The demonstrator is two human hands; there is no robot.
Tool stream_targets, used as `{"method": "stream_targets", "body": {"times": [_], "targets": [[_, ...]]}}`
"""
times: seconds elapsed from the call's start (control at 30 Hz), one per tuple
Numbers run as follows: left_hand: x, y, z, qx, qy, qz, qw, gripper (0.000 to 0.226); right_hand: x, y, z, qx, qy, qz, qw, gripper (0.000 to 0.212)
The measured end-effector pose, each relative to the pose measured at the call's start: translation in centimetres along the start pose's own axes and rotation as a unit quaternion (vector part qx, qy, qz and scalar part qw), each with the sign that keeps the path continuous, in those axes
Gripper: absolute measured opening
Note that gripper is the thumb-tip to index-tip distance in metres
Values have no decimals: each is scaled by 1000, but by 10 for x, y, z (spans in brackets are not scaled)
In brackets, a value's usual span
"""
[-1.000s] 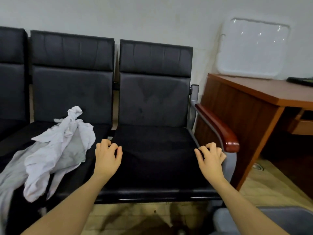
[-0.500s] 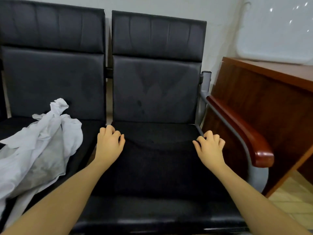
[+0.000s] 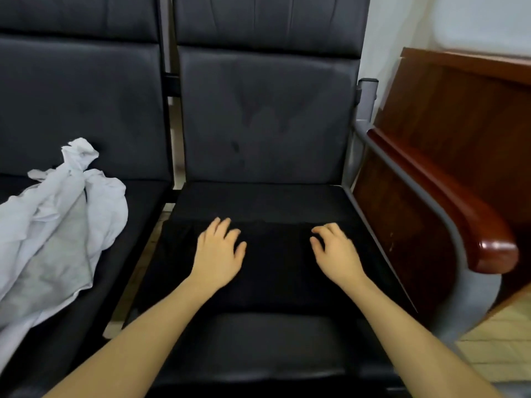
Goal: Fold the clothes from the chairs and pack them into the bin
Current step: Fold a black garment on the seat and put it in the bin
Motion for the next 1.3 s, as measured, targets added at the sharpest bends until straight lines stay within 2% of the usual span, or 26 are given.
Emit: {"method": "stream_targets", "body": {"times": [0.07, 0.13, 0.27, 0.47, 0.63, 0.73, 0.97, 1.13, 1.3], "targets": [[-6, -14, 10, 94, 0, -3, 996, 52, -1, -17, 13, 75, 0, 8, 997, 47], [-3, -29, 14, 180, -2, -22, 983, 57, -10, -33, 18, 143, -48, 45, 988, 55], [8, -59, 9, 214, 10, -35, 976, 59, -18, -63, 8, 181, -75, 104, 975, 58], [7, -109, -10, 207, 12, -22, 978, 64, -3, -111, -2, 170, -73, 100, 978, 57], [11, -122, -23, 173, -44, -49, 983, 62, 36, -120, 3, 110, -93, 86, 986, 50], [26, -117, -29, 127, -30, -78, 988, 57, 67, -114, 17, 83, -65, 38, 994, 46], [74, -110, -29, 62, -43, -150, 986, 50, 133, -80, 63, 115, 42, -53, 991, 41], [103, -99, -30, 22, -79, -188, 979, 40, 150, -53, 96, 134, 74, -11, 988, 42], [121, -73, -27, 45, -124, -199, 971, 34, 135, -35, 107, 102, 85, 48, 990, 30]]}}
Point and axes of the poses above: each hand's wrist, its own y-axis towards the middle knuckle, its own z-axis out of the palm, x = y × z, the point moved 5 cm from there along y, towards the middle knuckle, and after that the axes turned 12 degrees about y, right-handed, at the moved point
